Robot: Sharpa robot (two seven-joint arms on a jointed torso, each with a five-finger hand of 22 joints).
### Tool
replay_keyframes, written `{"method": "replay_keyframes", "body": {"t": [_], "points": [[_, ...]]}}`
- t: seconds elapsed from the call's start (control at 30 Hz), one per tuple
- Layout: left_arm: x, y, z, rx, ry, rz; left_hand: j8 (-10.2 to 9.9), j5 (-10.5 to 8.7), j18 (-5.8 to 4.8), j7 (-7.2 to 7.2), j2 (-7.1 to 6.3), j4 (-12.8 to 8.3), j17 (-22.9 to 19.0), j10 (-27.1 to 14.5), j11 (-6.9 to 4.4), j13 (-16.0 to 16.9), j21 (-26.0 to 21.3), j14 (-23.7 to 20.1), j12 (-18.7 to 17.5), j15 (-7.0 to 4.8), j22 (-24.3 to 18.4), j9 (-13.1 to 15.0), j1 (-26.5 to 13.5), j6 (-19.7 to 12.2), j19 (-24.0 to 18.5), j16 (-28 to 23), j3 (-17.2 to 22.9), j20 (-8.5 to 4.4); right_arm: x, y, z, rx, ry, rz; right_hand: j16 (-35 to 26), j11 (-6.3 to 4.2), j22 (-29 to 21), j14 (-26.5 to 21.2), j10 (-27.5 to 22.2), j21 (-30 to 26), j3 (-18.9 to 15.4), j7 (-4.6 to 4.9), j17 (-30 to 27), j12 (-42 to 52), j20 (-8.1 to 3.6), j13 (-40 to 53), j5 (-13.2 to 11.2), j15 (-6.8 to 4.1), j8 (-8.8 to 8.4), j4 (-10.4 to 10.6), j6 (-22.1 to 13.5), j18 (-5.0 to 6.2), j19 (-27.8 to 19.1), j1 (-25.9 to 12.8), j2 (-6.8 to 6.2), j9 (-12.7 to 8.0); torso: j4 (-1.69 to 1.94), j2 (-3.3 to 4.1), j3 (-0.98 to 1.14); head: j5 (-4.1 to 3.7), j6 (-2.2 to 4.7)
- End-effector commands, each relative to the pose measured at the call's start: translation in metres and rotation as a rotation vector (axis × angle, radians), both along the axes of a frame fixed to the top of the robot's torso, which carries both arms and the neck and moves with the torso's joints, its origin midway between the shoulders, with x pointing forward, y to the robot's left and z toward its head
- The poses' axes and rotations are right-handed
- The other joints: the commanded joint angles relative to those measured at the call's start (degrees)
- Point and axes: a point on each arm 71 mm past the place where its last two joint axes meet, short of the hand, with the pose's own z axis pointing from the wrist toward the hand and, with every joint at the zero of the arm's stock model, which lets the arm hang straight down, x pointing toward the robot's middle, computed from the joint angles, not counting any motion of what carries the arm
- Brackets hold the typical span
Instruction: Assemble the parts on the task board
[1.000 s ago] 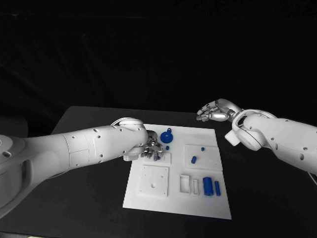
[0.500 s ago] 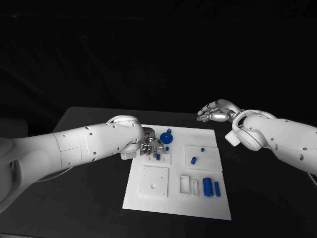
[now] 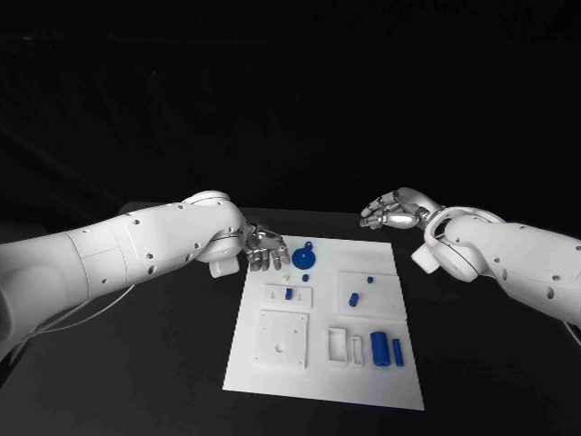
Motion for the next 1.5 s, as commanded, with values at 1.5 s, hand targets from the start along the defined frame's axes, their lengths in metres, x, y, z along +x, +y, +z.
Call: {"method": "replay_keyframes", "body": {"t": [1.5], "points": [[0.051, 0.017, -0.017, 0.144, -0.147, 0.084, 1.31, 0.75, -0.88, 1.86, -2.81, 1.04, -0.09, -2.7, 2.0, -2.1, -5.99, -3.0, -7.81, 3.66, 1.13, -4.69, 4.78, -4.01, -4.08, -7.58, -8.17, 0.38, -0.006, -0.002, 0.002, 0.006, -0.005, 0.023, 0.33, 0.06, 0.25, -0.33, 0.56, -0.53, 0.02, 1.12, -0.15, -0.19, -0.18, -0.02, 0.1, -0.04, 0.45, -0.2, -0.09, -0.38, 0.25, 0.71, 0.38, -0.15, -0.51, 0.68, -0.6, 0.87, 1.36]]}}
